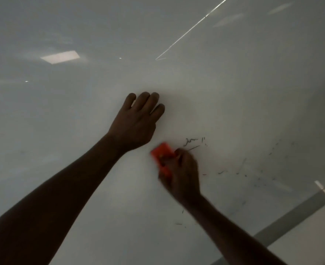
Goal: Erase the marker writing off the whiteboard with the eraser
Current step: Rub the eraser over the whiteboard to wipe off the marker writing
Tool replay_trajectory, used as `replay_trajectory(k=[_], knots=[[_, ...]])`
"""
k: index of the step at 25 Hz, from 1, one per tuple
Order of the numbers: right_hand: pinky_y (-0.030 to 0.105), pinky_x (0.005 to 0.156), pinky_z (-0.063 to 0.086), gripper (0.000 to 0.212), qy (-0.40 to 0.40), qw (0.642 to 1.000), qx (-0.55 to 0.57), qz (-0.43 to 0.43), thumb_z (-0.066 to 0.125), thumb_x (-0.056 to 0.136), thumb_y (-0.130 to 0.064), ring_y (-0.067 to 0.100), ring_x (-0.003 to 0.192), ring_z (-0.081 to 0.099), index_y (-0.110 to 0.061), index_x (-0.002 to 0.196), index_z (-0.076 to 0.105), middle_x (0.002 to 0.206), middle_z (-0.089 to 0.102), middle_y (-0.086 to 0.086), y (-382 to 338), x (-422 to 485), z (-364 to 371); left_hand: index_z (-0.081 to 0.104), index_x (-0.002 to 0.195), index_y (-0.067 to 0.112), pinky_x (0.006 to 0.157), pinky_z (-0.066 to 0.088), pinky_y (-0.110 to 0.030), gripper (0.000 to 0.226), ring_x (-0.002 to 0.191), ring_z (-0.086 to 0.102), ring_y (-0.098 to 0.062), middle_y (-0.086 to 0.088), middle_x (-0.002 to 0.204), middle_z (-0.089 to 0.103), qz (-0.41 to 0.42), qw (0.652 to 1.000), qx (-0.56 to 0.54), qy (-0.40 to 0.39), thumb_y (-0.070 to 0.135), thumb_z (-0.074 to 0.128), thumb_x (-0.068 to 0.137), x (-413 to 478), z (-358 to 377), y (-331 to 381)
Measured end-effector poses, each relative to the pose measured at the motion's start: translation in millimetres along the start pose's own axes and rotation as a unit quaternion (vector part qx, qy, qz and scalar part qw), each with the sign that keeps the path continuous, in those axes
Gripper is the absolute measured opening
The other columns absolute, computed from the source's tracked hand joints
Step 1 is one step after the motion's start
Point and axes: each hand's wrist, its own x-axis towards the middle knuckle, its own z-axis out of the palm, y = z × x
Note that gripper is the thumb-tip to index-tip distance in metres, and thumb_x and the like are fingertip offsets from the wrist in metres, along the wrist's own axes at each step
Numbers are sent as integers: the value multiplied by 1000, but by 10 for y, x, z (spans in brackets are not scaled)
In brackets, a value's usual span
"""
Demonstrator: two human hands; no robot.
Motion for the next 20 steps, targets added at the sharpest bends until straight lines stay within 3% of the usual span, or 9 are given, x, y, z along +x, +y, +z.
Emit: replay_trajectory(k=[4, 7, 9, 11, 14, 17, 20], knots=[[38, 75, 51, 38, 163, 970, -6, 181, 70, 87, -27, 34, 97, 55, -5, 117, 62, 111, 51, 20, 832, 808, -455, 59, 122, 5, 90, 39, -49, 37, 115, 47, -38, -22, 132, 58, 15, 999, 33, 15, 14, 54, 86, 21, 94, -13], [32, 76, 47, 39, 218, 929, 20, 297, 71, 87, -23, 33, 99, 55, -4, 119, 61, 112, 50, 19, 699, 745, -269, 58, 122, 4, 90, 38, -50, 36, 115, 48, -39, -23, 132, 57, 1, 999, 35, 26, 14, 52, 88, 52, 121, 71], [34, 81, 49, 42, 188, 942, 43, 276, 67, 87, -30, 32, 100, 52, -6, 120, 58, 113, 48, 17, 257, 350, 3, 60, 122, 5, 90, 41, -50, 38, 115, 53, -41, -24, 133, 58, 8, 999, 25, 18, 15, 55, 86, 96, 142, 223], [33, 79, 51, 48, 80, 977, 51, 192, 63, 87, -39, 29, 102, 50, -17, 128, 52, 117, 44, 11, -181, -225, 198, 60, 124, 5, 91, 44, -49, 39, 116, 56, -41, -25, 133, 59, 27, 999, 26, 11, 16, 56, 86, 108, 176, 338], [35, 72, 55, 48, -7, 995, 13, 98, 61, 83, -44, 31, 100, 50, -29, 127, 50, 121, 42, 10, 71, -649, 114, 58, 126, 3, 91, 39, -52, 39, 117, 51, -42, -26, 134, 57, 35, 999, 19, 29, 15, 53, 90, 97, 232, 354], [37, 72, 56, 44, 67, 971, -23, 227, 61, 85, -38, 34, 100, 55, -16, 123, 54, 119, 46, 17, 713, -573, -161, 57, 125, 2, 89, 38, -53, 37, 116, 52, -42, -27, 133, 57, 33, 998, 26, 41, 13, 50, 91, 92, 249, 336], [35, 80, 47, 34, 200, 893, -8, 402, 69, 91, -19, 22, 95, 48, 2, 117, 60, 107, 53, 24, 890, -433, -154, 56, 125, 1, 89, 40, -53, 35, 115, 57, -44, -27, 133, 57, 35, 998, 37, 34, 13, 49, 93, 100, 249, 361]])
